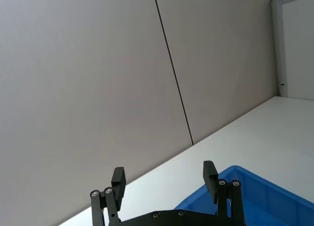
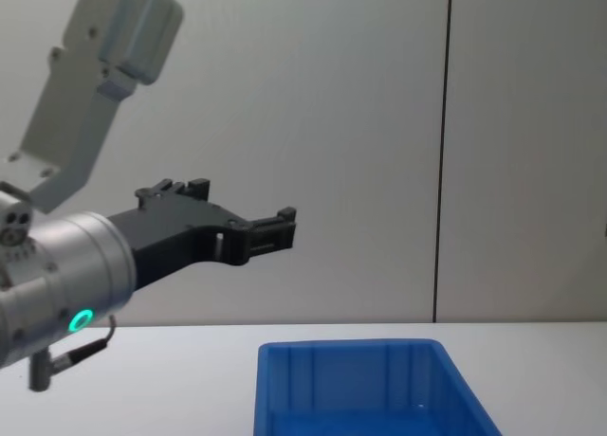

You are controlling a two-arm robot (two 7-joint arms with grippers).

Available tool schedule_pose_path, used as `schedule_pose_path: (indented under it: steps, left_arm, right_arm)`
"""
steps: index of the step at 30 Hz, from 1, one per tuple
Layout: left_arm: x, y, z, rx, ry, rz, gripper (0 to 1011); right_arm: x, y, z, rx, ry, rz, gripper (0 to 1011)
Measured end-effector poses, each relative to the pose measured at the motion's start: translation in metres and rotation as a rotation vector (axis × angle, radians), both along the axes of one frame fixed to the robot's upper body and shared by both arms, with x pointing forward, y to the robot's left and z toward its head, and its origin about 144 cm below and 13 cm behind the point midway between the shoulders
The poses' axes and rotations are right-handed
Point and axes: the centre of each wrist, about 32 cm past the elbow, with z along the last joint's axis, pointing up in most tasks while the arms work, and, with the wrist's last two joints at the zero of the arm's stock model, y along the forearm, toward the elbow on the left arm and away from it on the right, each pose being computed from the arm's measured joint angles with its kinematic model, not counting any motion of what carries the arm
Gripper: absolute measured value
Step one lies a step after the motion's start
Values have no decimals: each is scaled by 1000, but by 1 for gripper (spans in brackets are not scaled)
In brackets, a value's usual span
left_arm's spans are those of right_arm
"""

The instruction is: Pick up the two dolls from the table and place them into the box.

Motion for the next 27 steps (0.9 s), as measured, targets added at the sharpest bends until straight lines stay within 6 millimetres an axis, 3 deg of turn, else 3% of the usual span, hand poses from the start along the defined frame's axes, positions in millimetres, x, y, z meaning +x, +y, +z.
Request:
schedule_pose_path:
  steps: [27]
  left_arm:
    - [-57,46,-12,-7,294,114,1001]
  right_arm:
    - [-6,-4,-2,13,-15,-42,1001]
